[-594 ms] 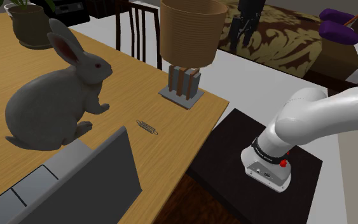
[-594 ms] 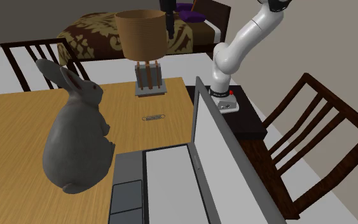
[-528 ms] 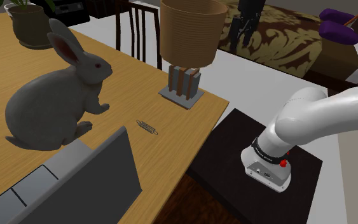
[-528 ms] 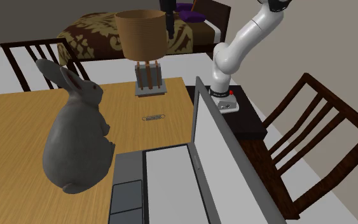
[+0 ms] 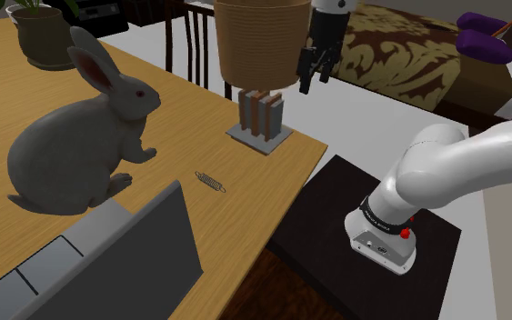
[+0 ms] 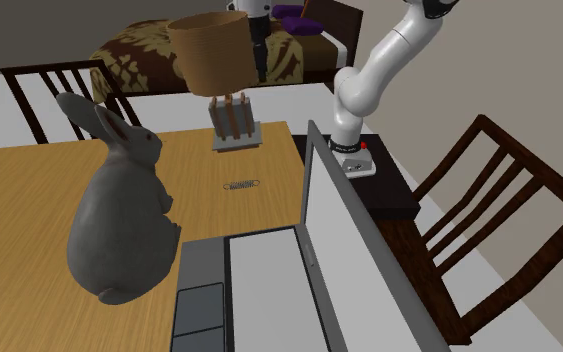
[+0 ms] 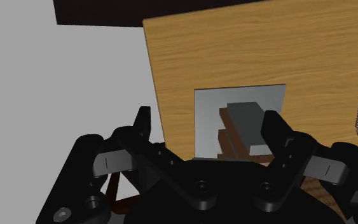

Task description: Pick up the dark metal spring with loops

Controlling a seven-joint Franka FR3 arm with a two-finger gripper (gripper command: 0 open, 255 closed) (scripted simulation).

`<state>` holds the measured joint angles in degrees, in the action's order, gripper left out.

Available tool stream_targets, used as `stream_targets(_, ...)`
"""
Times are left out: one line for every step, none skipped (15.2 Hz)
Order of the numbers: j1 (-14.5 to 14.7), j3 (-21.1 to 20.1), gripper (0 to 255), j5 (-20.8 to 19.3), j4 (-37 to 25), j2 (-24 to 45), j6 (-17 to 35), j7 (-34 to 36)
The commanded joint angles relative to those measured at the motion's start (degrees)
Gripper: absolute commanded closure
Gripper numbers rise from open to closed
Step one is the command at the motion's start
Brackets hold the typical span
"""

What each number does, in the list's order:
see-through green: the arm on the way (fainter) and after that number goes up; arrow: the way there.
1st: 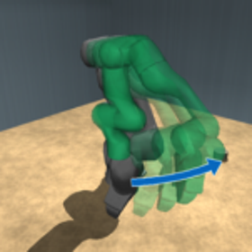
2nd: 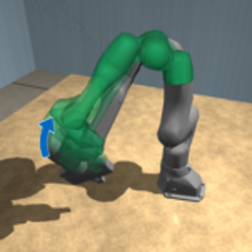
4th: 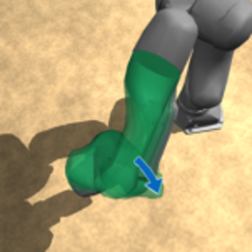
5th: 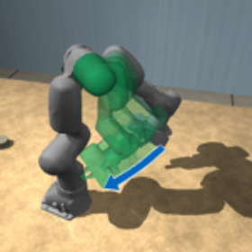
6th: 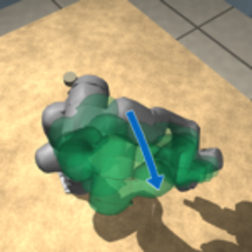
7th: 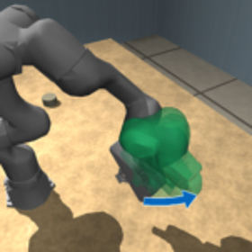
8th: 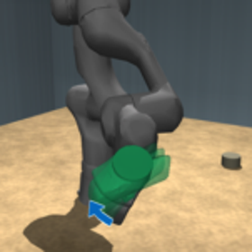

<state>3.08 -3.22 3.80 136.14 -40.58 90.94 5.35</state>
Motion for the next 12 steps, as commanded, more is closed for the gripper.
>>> stream_targets(1.1,-2.0,0,1.4,0.9,1.7,2.7,1.5)
stream_targets(1.6,-3.1,0,2.0,1.2,2.4,3.9,2.3)
stream_targets(2.2,-4.1,0,2.7,1.4,3.2,5.1,3.2)
stream_targets(2.7,-5.2,0,3.3,1.6,4.1,6.4,4.0)
stream_targets(3.3,-6.2,0,3.9,1.7,5.0,7.6,4.8)
stream_targets(3.8,-7.2,0,4.4,1.7,6.0,8.9,5.6)
stream_targets(4.3,-8.3,0,4.9,1.7,7.0,10.1,6.4)
stream_targets(4.7,-9.4,0,5.4,1.6,8.1,11.4,7.2)
stream_targets(5.2,-10.4,0,5.8,1.4,9.3,12.7,8.0)
stream_targets(5.6,-11.5,0,6.2,1.2,10.5,13.9,8.8)
stream_targets(6.0,-12.5,0,6.4,0.9,11.8,15.2,9.7)
stream_targets(6.4,-13.6,0,6.7,0.5,13.2,16.4,10.5)
